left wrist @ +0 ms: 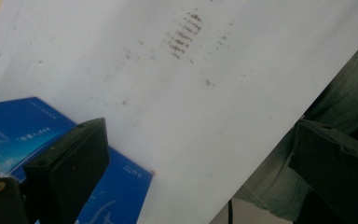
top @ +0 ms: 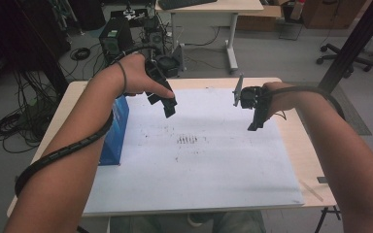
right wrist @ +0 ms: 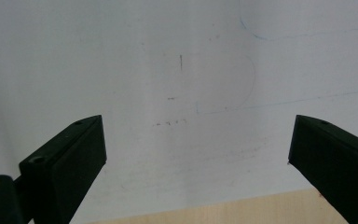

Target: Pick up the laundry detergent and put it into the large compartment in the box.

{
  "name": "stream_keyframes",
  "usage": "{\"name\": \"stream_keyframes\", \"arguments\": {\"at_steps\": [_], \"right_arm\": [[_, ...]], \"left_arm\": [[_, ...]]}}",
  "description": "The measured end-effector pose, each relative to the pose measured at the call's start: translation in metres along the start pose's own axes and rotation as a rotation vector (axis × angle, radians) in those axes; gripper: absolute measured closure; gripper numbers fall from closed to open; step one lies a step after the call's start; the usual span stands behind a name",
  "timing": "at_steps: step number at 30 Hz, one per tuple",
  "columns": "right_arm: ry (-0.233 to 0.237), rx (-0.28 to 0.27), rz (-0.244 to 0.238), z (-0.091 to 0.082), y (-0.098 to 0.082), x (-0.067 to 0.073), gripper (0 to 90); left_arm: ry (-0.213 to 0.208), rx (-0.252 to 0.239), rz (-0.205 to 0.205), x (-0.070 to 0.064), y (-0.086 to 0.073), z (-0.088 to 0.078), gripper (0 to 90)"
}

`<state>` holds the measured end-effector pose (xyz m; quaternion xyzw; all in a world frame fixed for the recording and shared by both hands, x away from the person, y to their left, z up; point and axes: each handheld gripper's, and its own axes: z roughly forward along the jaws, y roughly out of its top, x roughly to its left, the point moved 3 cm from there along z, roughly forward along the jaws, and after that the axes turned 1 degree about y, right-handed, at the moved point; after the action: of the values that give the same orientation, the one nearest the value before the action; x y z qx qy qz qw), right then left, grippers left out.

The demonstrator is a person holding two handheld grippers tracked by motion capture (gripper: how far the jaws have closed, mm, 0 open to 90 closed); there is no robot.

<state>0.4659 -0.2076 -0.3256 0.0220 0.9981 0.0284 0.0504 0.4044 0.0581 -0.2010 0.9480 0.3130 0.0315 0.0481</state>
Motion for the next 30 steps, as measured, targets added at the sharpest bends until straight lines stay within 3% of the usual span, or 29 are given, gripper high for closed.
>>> {"name": "stream_keyframes", "arguments": {"at_steps": [8,19,30], "right_arm": [[0.004,-0.006,-0.001,0.001,-0.001,0.003,3.7],[0.009,0.006,0.005,0.002,-0.005,0.006,3.7],[0.014,0.007,-0.011,0.003,0.005,0.005,3.8]], "left_arm": [[-0.026,0.01,0.085,-0.016,0.009,0.009,4.8],[-0.037,0.046,0.168,-0.035,0.024,0.03,5.1],[-0.044,0.059,0.18,-0.04,0.02,0.042,5.1]]}}
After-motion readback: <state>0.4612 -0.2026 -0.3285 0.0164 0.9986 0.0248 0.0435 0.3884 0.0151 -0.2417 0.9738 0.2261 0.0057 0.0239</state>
